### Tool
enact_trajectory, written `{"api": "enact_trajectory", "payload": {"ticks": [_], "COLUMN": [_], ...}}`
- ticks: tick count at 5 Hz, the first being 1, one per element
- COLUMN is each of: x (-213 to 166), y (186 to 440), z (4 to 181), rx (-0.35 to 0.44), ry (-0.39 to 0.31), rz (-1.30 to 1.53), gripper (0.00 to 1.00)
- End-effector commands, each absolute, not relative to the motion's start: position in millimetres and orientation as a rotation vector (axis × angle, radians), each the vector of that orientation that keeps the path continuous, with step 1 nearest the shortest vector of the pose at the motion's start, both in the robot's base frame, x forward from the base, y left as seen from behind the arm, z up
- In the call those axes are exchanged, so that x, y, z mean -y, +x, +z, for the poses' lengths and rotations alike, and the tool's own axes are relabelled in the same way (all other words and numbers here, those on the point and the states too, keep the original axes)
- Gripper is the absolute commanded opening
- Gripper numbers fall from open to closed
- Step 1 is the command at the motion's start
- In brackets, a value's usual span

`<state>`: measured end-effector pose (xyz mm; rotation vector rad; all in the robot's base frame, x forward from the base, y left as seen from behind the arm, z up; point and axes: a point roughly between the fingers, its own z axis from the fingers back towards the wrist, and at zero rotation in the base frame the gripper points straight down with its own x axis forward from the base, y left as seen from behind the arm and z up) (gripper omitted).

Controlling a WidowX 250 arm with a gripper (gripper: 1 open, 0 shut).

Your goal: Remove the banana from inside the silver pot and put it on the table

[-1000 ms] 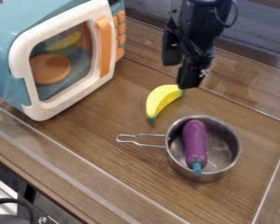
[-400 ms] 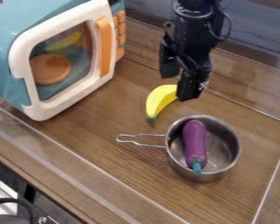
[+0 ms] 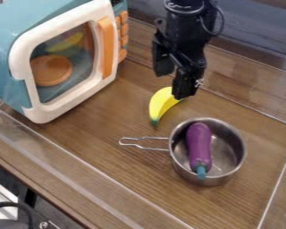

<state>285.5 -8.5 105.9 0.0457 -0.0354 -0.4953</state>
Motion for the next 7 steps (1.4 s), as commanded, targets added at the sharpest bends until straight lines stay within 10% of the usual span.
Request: {"api": "enact_trajectory", "payload": {"ticks": [1,7], "x": [11,0], "y": [295,307], "z": [122.2,149.6], "rx": [0.11,0.161], "ry": [0.06,0.038], "rz": [-0.466,-0.405], "gripper": [1.0,1.0]}}
